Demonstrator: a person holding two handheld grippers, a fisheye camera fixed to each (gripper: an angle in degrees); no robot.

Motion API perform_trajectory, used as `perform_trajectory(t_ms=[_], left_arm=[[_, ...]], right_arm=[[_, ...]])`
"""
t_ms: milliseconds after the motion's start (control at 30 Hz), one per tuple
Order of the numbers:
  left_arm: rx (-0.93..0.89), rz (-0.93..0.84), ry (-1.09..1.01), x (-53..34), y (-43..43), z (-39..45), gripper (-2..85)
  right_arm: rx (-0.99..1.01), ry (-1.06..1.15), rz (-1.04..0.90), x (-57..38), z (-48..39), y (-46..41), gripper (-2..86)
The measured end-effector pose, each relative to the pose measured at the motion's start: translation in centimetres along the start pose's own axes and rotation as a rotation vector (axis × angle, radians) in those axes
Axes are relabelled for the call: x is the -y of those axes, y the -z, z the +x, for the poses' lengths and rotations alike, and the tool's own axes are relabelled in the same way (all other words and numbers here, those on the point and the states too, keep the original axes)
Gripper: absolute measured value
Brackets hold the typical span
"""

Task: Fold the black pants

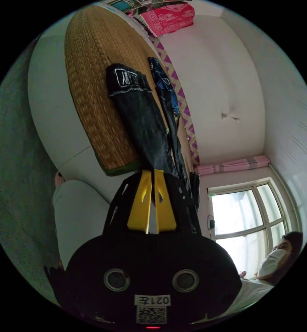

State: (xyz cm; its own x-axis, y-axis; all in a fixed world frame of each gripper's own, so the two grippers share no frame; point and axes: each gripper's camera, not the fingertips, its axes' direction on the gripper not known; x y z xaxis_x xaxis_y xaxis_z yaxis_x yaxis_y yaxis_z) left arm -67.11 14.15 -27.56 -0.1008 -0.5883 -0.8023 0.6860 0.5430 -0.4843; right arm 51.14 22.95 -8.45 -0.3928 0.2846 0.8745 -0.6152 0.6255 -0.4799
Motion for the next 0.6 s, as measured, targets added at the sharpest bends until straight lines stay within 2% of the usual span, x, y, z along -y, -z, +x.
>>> perform_trajectory(t_ms=[67,133,233,333,500,600], left_arm=[[0.048,-0.025,-0.097,0.1,-1.4,1.7,-0.9],[0.173,-0.078,-0.306,0.3,-3.7,5.6,-0.9],[0.285,-0.132,-0.512,0.6,-7.0,10.6,-0.9],[0.349,-0.187,-0.648,1.7,-10.9,15.2,-1.0],[0.444,-0.308,-0.788,6.1,-18.6,22.3,-1.0],[0.489,-0.393,-0.799,9.9,-25.0,25.2,-1.0]], right_arm=[[0.03,0.044,-0.012,0.5,-0.7,-0.1,2.3],[0.05,0.099,-0.029,1.1,-1.9,-0.3,1.6],[0.08,0.206,-0.053,2.7,-5.0,-0.9,1.0],[0.138,0.266,-0.081,5.4,-8.3,-2.6,0.9],[0.12,0.335,-0.136,14.0,-14.2,-9.5,0.8],[0.078,0.319,-0.167,20.0,-15.9,-15.4,0.9]])
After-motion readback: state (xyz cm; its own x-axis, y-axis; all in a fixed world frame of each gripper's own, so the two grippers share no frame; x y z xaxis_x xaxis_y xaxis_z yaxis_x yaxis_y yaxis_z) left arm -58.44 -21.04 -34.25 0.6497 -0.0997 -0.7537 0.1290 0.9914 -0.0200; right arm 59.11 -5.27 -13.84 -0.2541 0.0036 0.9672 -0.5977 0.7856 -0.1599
